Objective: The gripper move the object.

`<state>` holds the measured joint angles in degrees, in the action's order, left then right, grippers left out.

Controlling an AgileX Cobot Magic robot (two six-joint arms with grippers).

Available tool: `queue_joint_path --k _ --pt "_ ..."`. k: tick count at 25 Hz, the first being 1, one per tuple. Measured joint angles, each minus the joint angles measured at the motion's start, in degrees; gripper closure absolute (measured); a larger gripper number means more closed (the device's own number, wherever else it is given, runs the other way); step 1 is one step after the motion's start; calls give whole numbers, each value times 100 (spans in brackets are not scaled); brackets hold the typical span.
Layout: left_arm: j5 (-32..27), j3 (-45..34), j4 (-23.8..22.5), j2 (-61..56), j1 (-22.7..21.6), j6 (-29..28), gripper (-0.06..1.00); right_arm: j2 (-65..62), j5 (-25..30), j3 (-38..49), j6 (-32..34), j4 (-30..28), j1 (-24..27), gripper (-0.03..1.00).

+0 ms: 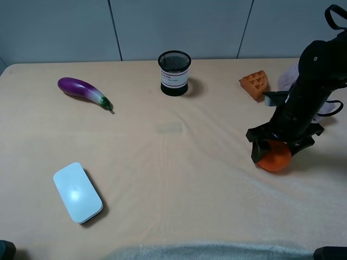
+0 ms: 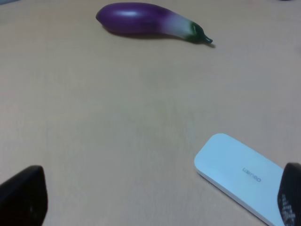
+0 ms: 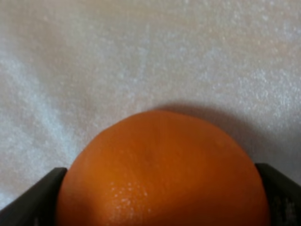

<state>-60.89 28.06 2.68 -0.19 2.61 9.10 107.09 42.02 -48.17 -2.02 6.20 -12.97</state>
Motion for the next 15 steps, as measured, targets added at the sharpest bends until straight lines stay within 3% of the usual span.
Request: queue_joint_path --k 15 --pt "0 0 0 0 0 0 -3 -1164 536 5 132 5 0 41"
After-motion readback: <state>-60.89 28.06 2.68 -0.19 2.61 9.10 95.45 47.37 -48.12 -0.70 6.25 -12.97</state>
